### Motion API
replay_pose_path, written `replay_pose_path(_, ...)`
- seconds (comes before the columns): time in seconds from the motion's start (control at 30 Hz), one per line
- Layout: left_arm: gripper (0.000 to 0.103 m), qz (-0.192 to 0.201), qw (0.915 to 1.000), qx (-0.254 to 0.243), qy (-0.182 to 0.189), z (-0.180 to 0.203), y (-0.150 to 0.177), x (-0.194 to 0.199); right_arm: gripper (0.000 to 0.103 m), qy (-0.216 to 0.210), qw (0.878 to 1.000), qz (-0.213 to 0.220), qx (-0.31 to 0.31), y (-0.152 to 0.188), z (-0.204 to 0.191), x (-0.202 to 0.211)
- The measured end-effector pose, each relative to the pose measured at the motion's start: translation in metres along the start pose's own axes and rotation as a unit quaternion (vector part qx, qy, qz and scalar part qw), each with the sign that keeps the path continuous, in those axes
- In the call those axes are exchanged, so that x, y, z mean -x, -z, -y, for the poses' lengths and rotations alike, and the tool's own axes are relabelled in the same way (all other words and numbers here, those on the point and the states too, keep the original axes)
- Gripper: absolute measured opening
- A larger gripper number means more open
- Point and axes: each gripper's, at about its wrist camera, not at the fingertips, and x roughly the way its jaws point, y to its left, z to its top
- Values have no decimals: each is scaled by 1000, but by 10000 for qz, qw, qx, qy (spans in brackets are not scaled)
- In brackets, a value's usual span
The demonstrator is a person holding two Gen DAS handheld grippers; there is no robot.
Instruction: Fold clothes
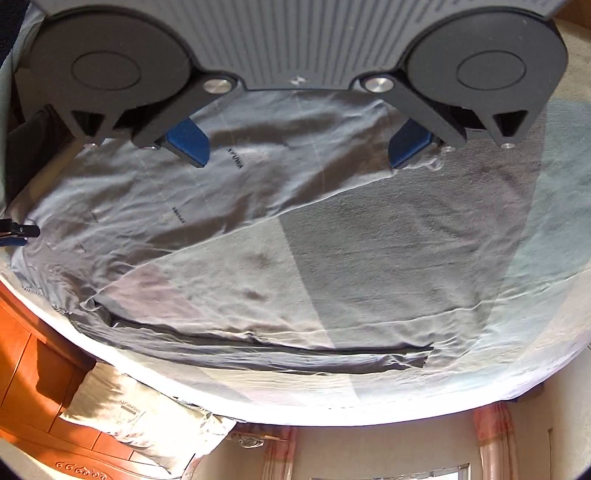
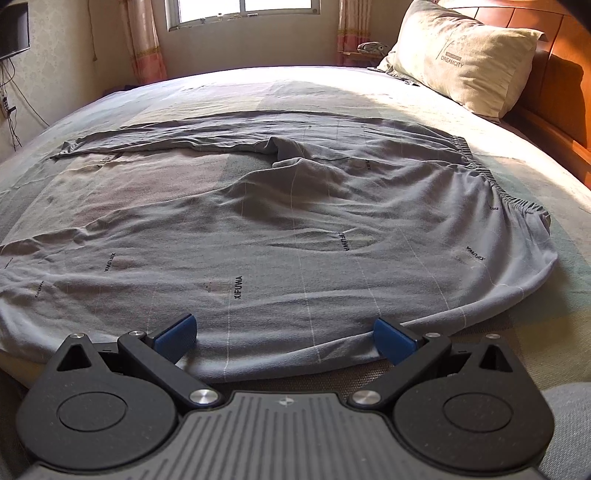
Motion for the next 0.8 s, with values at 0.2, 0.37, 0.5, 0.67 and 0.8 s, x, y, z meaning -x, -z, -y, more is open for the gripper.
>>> replay_pose_path(0.2, 103, -366, 9970, -304, -613, 26, 6, -37, 103, 38, 9999, 0, 99, 2, -2, 2)
replay_pose_path(0.37, 102, -123, 9926, -23, -1204, 47, 9, -10, 103, -19, 9994, 288, 184, 7, 4, 18)
replay_pose_path(0.5, 102, 216, 9942, -177, -1040, 77, 13, 8, 103, -73, 9977, 640, 213, 4, 12, 27)
replay_pose_path(0.67, 102, 193, 9929, -339, -1127, 112, 8, -2, 103, 36, 9989, 455, 145, -3, 21, 6)
replay_pose_path(0.8, 102, 159, 9922, -387, -1170, 133, 8, -7, 103, -3, 9994, 345, -50, 11, 36, -2)
